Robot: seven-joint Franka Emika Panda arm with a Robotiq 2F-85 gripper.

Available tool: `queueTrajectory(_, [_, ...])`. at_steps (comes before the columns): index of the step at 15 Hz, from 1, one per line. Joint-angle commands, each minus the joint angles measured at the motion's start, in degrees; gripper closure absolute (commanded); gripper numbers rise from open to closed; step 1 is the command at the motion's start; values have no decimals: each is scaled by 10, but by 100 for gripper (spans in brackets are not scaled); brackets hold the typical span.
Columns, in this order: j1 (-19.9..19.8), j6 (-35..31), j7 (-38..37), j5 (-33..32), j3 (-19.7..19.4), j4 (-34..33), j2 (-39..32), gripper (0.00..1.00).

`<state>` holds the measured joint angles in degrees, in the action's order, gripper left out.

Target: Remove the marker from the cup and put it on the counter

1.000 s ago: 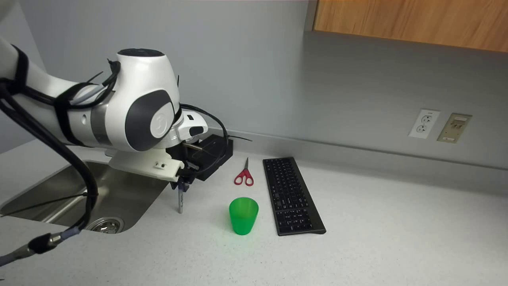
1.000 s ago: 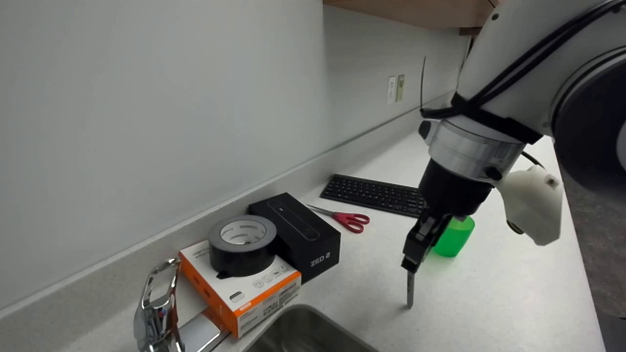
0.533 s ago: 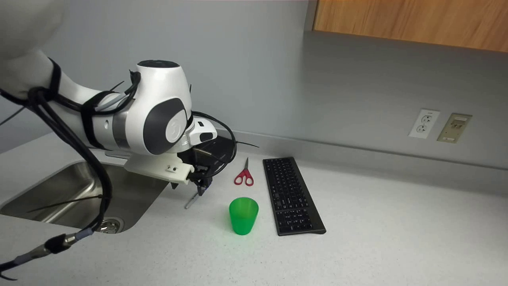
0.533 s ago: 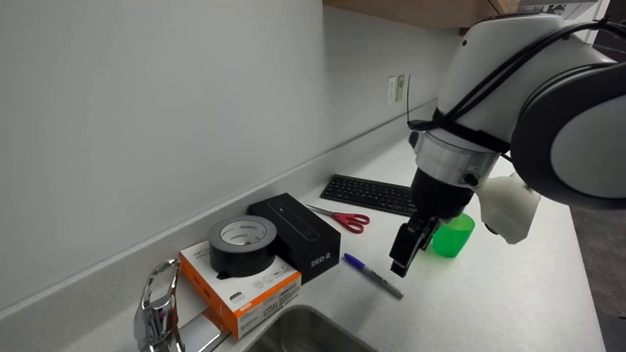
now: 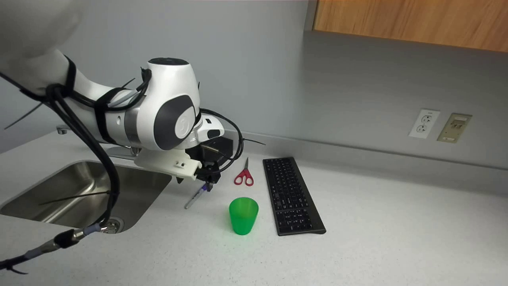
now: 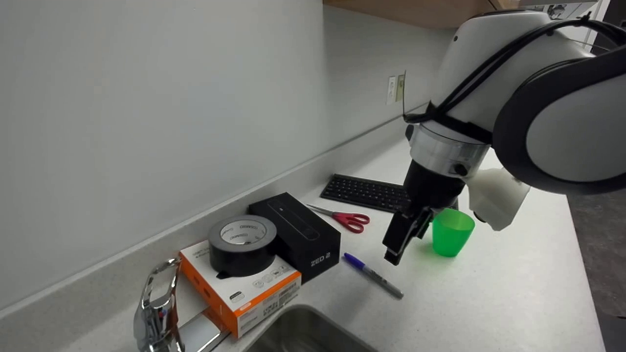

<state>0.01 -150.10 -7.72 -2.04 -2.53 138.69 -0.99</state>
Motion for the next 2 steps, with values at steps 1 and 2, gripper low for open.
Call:
queueTrajectory(1, [-5,6,1,0,4,-3,0,0])
queueTrajectory(2, [-5,9,1,0,4,-4,0,0])
